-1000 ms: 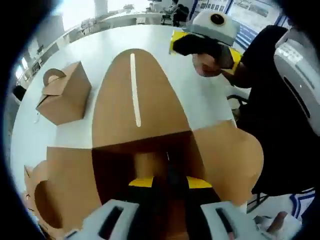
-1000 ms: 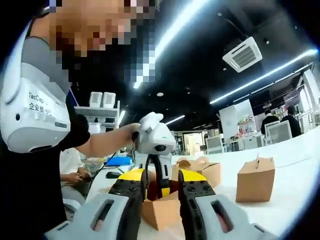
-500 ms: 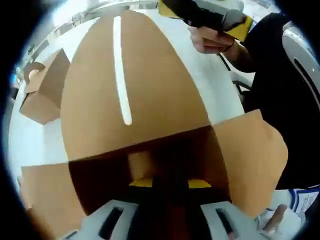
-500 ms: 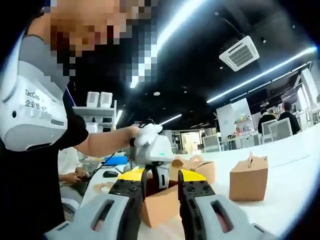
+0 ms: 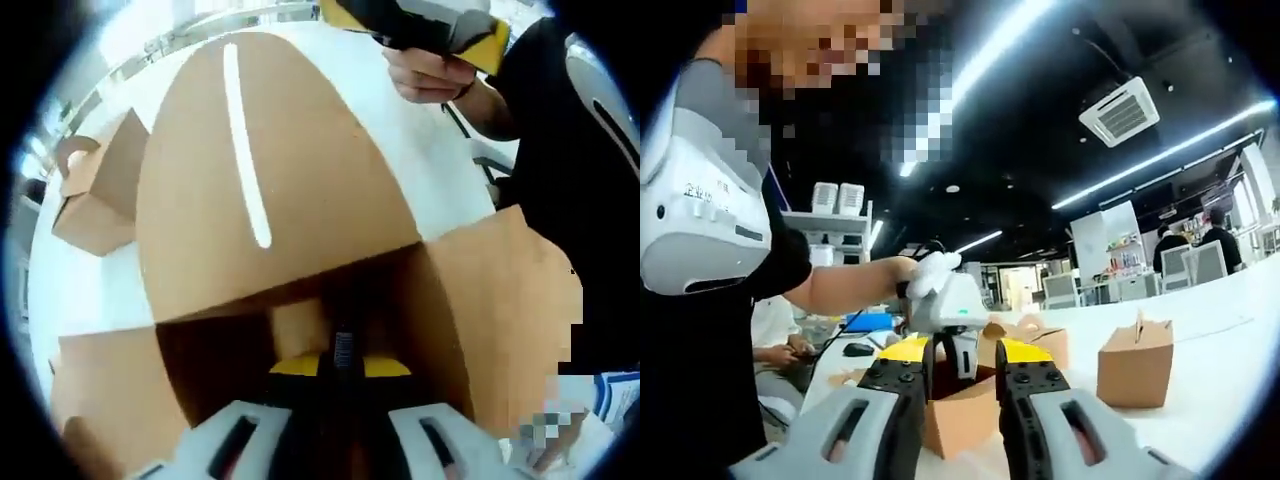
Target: Pick up one paper box from the group, open the paper box, and remove the item inside
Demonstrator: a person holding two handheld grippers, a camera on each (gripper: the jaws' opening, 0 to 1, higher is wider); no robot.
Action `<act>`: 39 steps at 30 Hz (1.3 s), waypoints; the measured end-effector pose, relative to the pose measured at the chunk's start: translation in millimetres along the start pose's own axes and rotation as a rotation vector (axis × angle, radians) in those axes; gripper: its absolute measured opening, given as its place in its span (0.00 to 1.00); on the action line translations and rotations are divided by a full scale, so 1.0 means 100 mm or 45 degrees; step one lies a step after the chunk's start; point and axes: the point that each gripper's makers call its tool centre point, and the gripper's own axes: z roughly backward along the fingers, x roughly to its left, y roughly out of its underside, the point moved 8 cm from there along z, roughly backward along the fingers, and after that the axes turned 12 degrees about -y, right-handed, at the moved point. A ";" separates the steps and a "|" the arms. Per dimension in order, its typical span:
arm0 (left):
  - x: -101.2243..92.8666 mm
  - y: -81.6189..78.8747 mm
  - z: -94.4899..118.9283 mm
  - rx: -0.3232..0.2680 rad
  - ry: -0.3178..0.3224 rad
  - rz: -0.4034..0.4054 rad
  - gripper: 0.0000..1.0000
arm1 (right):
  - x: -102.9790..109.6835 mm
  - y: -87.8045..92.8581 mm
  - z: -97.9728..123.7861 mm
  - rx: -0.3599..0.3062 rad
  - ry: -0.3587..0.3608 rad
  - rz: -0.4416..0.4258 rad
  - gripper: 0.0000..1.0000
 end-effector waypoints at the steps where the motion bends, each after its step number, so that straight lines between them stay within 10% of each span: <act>1: 0.03 -0.02 0.02 -0.022 -0.015 0.052 0.14 | 0.00 -0.02 0.01 -0.005 0.001 0.010 0.26; 10: 0.00 -0.03 0.16 -0.068 -0.047 0.026 0.14 | 0.04 0.02 0.00 0.002 0.004 0.001 0.25; 24: 0.10 0.02 0.59 -0.503 -0.195 0.293 0.14 | 0.07 0.03 -0.07 0.031 0.008 0.002 0.25; 34: 0.11 0.12 0.72 -0.580 -0.245 0.319 0.14 | 0.12 0.07 -0.19 0.078 -0.016 0.022 0.25; 39: 0.07 0.12 0.82 -0.737 -0.275 0.363 0.14 | 0.11 0.05 -0.22 0.095 0.004 0.017 0.25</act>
